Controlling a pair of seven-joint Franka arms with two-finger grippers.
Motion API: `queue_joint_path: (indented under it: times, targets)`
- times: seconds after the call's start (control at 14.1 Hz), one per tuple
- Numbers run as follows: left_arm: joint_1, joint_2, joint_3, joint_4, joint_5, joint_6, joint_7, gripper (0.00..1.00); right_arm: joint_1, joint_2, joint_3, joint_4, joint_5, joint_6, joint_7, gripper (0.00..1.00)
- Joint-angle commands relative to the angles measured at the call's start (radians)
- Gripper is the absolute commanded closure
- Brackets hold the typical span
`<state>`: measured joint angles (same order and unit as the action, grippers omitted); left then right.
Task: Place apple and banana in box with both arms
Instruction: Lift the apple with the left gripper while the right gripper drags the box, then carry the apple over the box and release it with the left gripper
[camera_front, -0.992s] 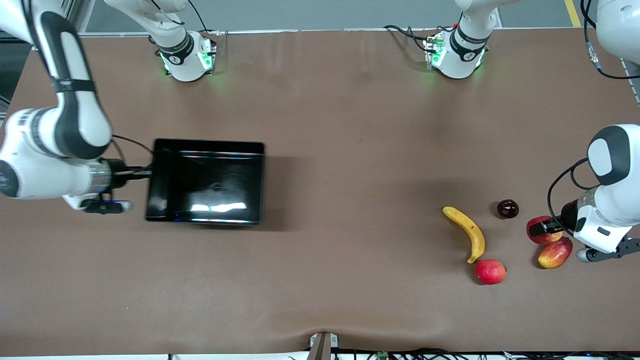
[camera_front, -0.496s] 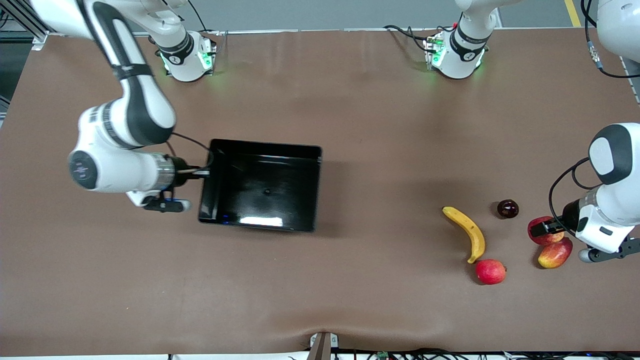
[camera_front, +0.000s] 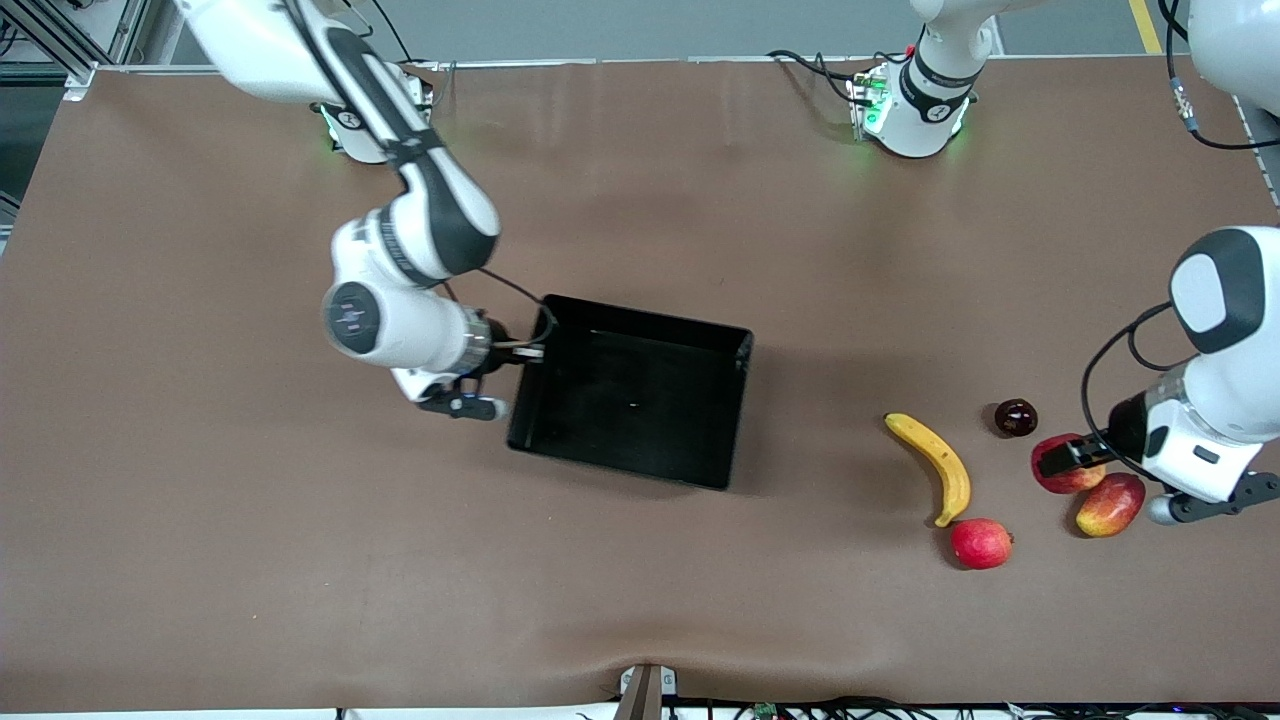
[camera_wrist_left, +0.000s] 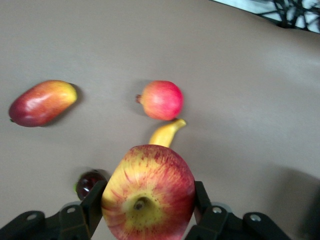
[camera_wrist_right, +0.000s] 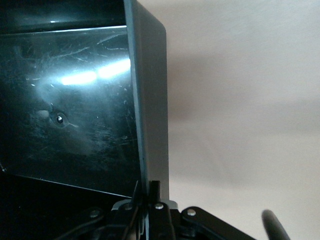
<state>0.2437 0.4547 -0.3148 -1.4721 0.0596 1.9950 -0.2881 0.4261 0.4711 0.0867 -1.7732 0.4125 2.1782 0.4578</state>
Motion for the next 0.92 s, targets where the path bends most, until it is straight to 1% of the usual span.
queue_joint_path:
  times: [0.0,0.07,0.14,0.21,0.28,0.35,0.5,0.71,0.85]
  targets:
    - [0.000,-0.027,-0.052,-0.014,-0.007,-0.035,-0.069,1.00,0.065,0.058,-0.010,0.018,0.038,0.087,0.024,1.00]
    - [0.000,-0.027,-0.082,-0.020,-0.001,-0.041,-0.095,1.00,0.077,0.079,-0.010,0.029,0.040,0.106,0.025,0.80]
    - [-0.001,-0.027,-0.119,-0.023,0.000,-0.053,-0.101,1.00,0.079,0.084,-0.012,0.041,0.040,0.104,0.038,0.07]
    - [-0.003,-0.025,-0.154,-0.024,0.000,-0.058,-0.112,1.00,0.077,0.080,-0.013,0.055,0.023,0.094,0.032,0.00]
    - [-0.013,-0.022,-0.179,-0.025,0.000,-0.058,-0.140,1.00,0.071,0.075,-0.018,0.075,0.023,0.083,0.036,0.00]
    - [-0.041,-0.021,-0.184,-0.027,0.000,-0.058,-0.173,1.00,0.056,0.066,-0.022,0.092,0.022,0.037,0.032,0.00]
    - [-0.127,-0.015,-0.181,-0.048,0.009,-0.047,-0.229,1.00,-0.004,0.049,-0.041,0.202,0.009,-0.171,0.032,0.00]
    - [-0.258,0.025,-0.182,-0.048,0.091,-0.015,-0.299,1.00,-0.125,0.058,-0.045,0.389,-0.075,-0.438,0.019,0.00]
    - [-0.346,0.071,-0.182,-0.048,0.156,-0.002,-0.397,1.00,-0.174,0.052,-0.047,0.437,-0.093,-0.527,-0.011,0.00]
